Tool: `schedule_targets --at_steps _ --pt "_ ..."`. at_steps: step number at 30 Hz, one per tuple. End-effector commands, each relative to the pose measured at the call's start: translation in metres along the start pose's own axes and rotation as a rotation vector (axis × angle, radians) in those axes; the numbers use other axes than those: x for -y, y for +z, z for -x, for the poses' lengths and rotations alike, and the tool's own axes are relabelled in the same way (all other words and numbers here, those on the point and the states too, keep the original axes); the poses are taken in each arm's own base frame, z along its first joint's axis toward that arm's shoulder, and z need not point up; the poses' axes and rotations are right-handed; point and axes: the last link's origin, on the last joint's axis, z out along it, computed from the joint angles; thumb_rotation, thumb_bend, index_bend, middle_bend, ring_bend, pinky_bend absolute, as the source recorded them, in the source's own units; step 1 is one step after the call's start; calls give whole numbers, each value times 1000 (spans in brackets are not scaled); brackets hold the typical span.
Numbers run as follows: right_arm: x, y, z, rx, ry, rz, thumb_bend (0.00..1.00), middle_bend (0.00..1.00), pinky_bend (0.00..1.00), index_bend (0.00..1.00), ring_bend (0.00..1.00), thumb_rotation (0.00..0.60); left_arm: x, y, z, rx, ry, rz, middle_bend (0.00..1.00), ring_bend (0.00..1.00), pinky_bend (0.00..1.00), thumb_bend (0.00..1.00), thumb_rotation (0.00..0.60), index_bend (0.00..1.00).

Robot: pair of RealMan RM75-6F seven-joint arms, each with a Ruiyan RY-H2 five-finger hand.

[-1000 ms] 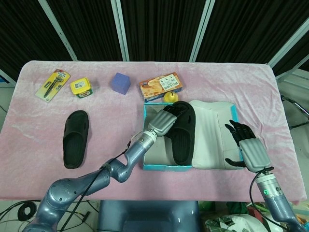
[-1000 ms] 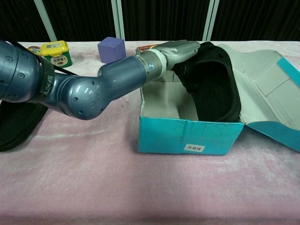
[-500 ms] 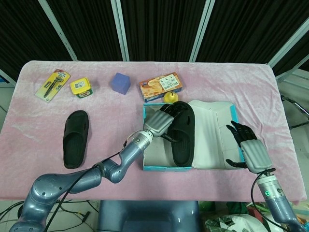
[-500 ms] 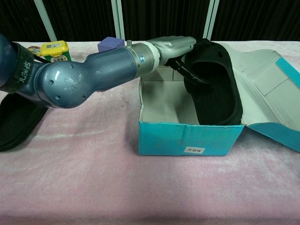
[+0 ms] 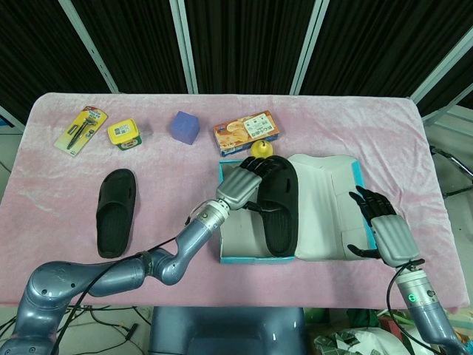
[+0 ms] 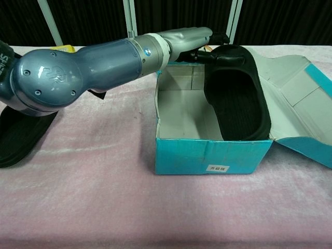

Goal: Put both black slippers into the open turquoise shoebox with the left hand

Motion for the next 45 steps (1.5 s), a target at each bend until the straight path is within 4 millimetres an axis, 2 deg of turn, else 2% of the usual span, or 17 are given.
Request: schedule_targets --at_steps 1,12,18,29,45 --pt "0 0 2 6 1 -1 30 0 68 0 0 600 5 -5 -7 -35 5 -12 75 6 65 0 2 81" --pt "1 2 2 6 6 -6 30 0 68 0 0 600 -6 -1 -11 -36 -21 -8 162 126 160 0 0 132" --pt "1 2 3 7 6 -6 30 0 68 0 0 600 -21 -1 -11 -30 -14 31 216 169 201 0 0 164" --pt "-1 2 3 10 7 -2 31 0 68 0 0 600 -22 -5 -5 -23 8 42 241 182 218 0 0 164" --pt "-2 2 4 11 13 2 30 0 68 0 0 600 -27 4 29 87 72 1 226 182 229 0 0 132"
